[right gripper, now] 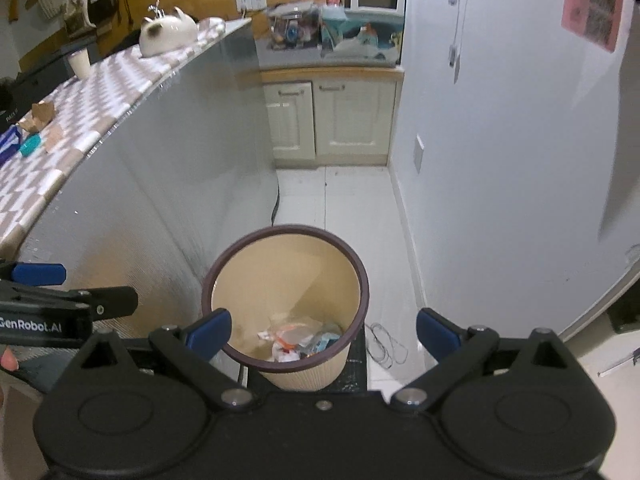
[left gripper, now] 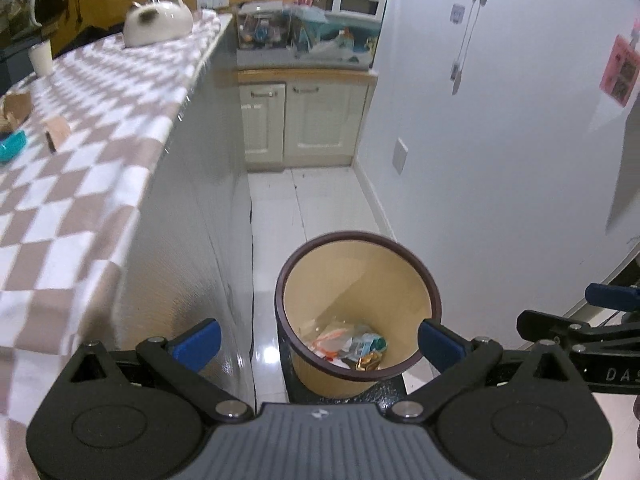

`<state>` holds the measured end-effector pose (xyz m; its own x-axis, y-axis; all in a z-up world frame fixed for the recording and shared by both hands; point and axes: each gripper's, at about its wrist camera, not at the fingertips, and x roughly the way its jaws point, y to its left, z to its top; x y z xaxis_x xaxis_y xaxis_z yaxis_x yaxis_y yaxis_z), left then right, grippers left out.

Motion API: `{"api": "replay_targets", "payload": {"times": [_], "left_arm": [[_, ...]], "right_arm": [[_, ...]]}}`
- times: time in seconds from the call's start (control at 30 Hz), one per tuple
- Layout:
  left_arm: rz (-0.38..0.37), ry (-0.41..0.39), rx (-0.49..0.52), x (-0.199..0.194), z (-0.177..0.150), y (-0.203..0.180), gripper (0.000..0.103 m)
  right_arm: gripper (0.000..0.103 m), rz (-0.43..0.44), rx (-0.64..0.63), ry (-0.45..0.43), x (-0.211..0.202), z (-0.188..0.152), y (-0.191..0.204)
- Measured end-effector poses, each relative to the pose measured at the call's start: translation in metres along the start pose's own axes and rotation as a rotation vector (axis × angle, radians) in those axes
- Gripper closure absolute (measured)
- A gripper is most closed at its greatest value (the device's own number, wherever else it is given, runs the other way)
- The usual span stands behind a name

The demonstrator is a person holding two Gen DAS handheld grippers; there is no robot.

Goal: Collect trash
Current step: 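Withdraw both open tools from the wastebasket back toward the table, then grasp the blue wrapper bag with left tool while right grasps the wooden block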

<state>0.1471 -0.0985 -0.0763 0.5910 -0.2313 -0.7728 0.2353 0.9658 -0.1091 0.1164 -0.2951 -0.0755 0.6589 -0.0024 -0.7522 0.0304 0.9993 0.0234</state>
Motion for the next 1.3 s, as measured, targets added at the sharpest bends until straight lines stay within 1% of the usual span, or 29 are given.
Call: {"api": "replay_targets", "payload": {"times": [0.23, 0.37, 0.57, 0.67, 0.87, 1.17, 1.3], "left_arm": [[0.007, -0.07, -0.017, -0.037, 0.005, 0.016, 0.0], [0.014, -0.114, -0.042, -0.057, 0.009, 0.03, 0.0], [0.034, -0.185, -0.071, -0.083, 0.015, 0.051, 0.0], [0.04, -0.216, -0.088, -0.096, 0.017, 0.065, 0.0], [0.101, -0.27, -0.112, -0.118, 0.021, 0.097, 0.0], [0.217, -0.316, -0.16, -0.138, 0.029, 0.168, 0.0], [0.239, -0.327, -0.182, -0.141, 0.032, 0.204, 0.0]], "right_arm": [[0.003, -0.006, -0.017, -0.072, -0.03, 0.008, 0.013], [0.003, 0.006, -0.031, -0.112, -0.045, 0.014, 0.025], [0.003, 0.055, -0.041, -0.195, -0.064, 0.028, 0.046], [0.0, 0.086, -0.05, -0.228, -0.068, 0.036, 0.06], [0.0, 0.132, -0.087, -0.26, -0.07, 0.048, 0.092], [0.0, 0.188, -0.153, -0.287, -0.062, 0.068, 0.143], [0.0, 0.221, -0.186, -0.294, -0.056, 0.075, 0.166]]}}
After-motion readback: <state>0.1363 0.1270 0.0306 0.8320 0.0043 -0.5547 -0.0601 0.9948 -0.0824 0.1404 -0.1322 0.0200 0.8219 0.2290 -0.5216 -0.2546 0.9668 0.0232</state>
